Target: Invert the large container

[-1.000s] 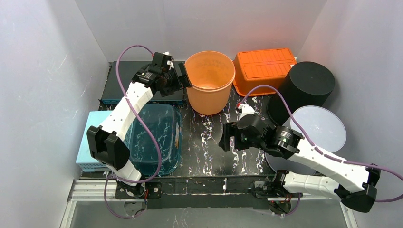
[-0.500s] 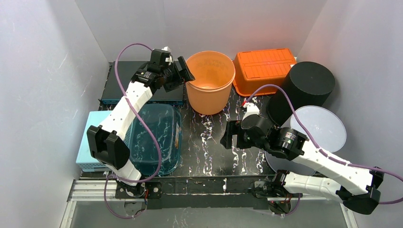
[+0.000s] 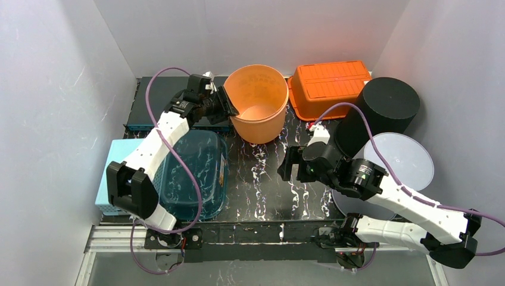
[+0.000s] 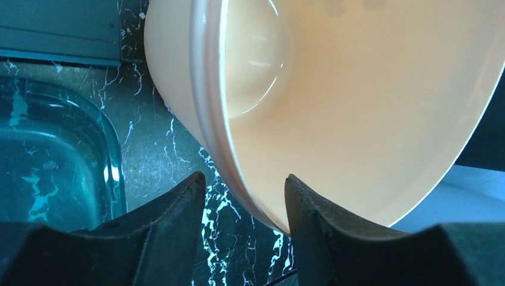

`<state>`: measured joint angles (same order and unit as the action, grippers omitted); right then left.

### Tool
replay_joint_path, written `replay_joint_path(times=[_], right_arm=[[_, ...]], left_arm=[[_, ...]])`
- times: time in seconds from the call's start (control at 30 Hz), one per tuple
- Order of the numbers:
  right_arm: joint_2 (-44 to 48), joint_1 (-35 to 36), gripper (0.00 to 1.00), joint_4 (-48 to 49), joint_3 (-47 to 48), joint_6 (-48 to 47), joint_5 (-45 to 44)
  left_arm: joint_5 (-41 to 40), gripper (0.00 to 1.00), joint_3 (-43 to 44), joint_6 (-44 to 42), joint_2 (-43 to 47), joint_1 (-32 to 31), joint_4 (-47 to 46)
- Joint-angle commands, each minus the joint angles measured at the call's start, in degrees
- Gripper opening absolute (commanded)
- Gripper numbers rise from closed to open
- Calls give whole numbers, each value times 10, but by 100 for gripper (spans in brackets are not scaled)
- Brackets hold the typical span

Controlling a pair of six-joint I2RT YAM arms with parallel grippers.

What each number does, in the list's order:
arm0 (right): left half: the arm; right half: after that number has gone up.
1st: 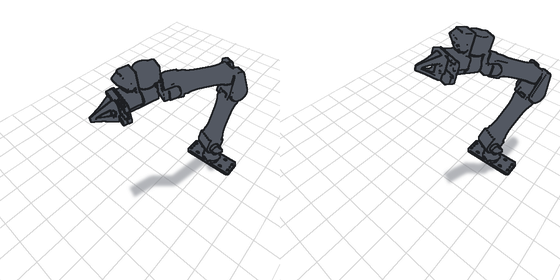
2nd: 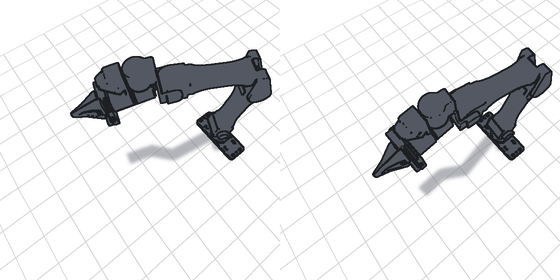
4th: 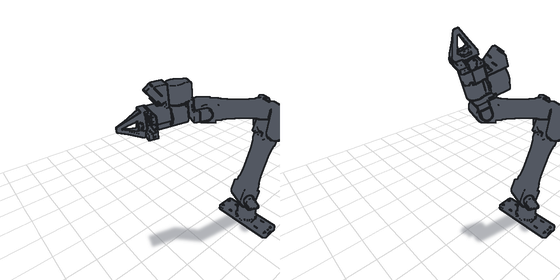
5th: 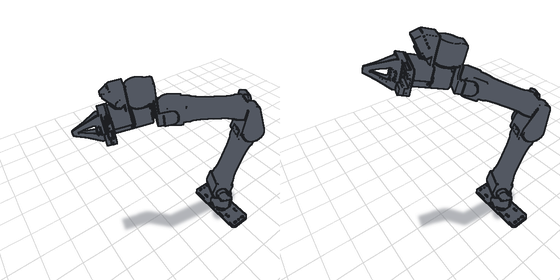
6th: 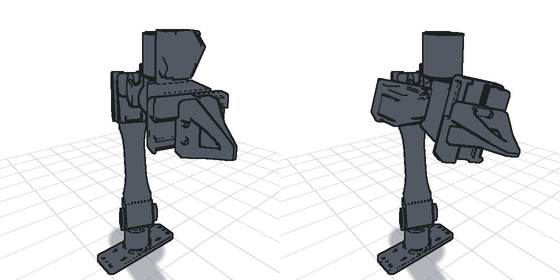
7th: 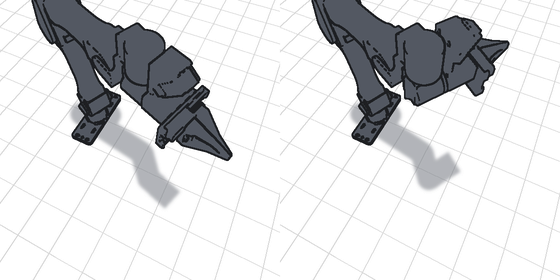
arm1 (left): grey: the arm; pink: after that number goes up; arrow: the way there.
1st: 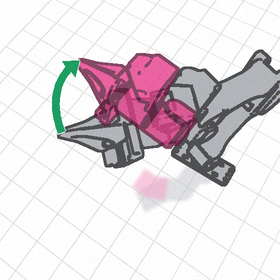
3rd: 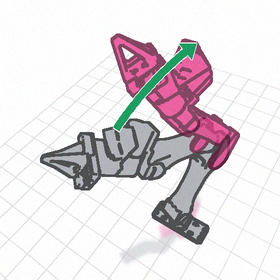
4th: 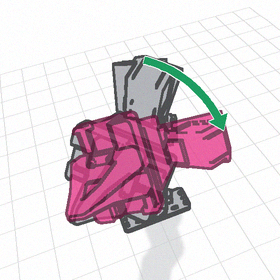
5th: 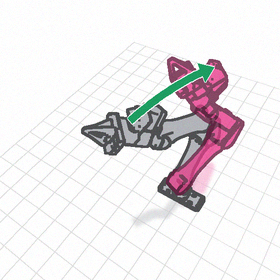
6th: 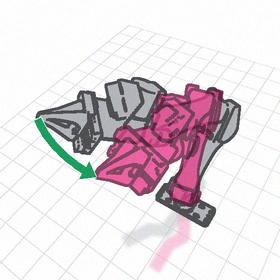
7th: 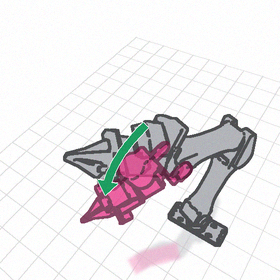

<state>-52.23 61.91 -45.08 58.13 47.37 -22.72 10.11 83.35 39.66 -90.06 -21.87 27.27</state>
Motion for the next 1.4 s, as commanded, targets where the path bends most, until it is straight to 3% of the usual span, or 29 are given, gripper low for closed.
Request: replay_joint_path(times=[0.0,0.17,0.3,0.5,0.8,1.2,1.37], right_arm=[[-5,2,98,14,53,-8,-51],[-33,1,99,27,89,-47,-44],[-58,0,99,28,124,-61,-59],[-81,-13,99,24,157,-74,-90],[-87,-36,95,54,169,-97,-40],[-137,-71,55,123,186,-117,76],[-133,-72,50,147,177,-128,124]], left_arm=[[1,46,-42,-23,47,1,33],[27,18,-97,-22,83,1,16],[48,7,-135,-20,108,1,13],[62,3,-200,-9,158,0,7],[66,1,-283,-4,232,-12,19],[64,0,-363,15,291,-36,23],[64,0,-360,11,285,-38,23]])
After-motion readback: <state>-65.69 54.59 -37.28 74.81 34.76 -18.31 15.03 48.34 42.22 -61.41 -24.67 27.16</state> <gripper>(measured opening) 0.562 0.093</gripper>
